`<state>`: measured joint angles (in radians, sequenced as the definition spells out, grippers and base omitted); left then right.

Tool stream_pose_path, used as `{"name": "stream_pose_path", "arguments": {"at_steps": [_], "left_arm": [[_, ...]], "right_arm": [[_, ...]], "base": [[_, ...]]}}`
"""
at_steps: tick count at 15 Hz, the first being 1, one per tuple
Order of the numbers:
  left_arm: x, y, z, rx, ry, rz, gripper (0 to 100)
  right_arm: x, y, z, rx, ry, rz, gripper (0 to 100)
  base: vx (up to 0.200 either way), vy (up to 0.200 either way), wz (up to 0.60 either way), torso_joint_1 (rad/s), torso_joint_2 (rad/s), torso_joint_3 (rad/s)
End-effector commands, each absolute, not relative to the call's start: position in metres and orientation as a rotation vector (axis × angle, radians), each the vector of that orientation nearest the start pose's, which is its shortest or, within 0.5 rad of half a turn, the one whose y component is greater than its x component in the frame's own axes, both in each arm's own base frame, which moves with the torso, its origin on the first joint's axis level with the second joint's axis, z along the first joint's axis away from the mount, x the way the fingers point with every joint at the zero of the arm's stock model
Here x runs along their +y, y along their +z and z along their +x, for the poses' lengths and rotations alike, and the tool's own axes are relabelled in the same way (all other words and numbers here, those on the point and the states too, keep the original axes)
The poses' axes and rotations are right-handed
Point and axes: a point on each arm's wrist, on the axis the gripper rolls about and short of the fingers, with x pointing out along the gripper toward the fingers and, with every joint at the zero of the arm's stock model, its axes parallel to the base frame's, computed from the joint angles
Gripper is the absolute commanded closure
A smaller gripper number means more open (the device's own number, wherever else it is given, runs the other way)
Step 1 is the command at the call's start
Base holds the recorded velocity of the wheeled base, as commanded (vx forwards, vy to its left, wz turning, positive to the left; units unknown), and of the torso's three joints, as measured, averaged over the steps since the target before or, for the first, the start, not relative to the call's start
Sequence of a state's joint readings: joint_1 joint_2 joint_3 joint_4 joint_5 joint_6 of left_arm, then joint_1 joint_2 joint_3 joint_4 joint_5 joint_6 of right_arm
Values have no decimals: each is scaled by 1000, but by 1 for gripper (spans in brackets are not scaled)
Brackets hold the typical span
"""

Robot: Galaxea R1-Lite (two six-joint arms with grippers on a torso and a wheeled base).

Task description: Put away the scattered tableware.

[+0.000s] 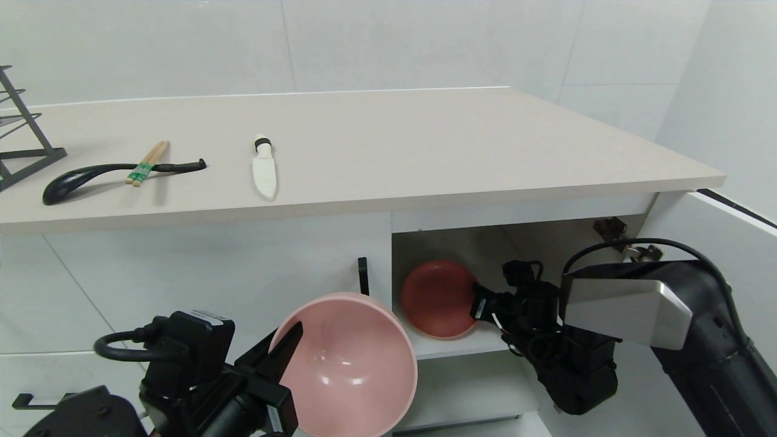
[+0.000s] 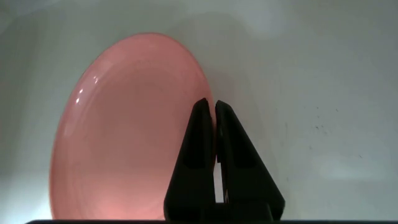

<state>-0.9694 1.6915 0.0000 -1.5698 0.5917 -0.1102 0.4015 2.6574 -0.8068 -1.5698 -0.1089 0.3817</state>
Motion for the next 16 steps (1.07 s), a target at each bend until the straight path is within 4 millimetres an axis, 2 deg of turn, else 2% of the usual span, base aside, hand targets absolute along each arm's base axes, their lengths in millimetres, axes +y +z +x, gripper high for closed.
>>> {"name": "stream_pose_path", "arguments": {"at_steps": [1,5,6,11,13,15,16], "left_arm": [[-148,103,117,109,-371,-21,100],[-148,102,117,112,-371,-20,100],[-149,102,117,113,-369,-19,100],[-151,97,119,130,-367,-3,100],[-151,97,119,130,-367,-3,100],[-151,97,119,130,-367,-3,100],[-151,97,119,130,-367,-3,100]], "right_arm": [[151,-83,361,324,235,306,100],[156,-81,373,279,245,339,100],[156,-82,373,284,250,361,0],[156,-77,377,262,262,348,0],[158,-43,374,205,280,358,0],[162,-28,349,248,308,343,0],[164,-11,315,302,340,315,0]], "base": [[0,0,0,0,0,0],[0,0,0,0,0,0],[0,0,0,0,0,0],[0,0,0,0,0,0],[0,0,0,0,0,0],[0,0,0,0,0,0],[0,0,0,0,0,0]]}}
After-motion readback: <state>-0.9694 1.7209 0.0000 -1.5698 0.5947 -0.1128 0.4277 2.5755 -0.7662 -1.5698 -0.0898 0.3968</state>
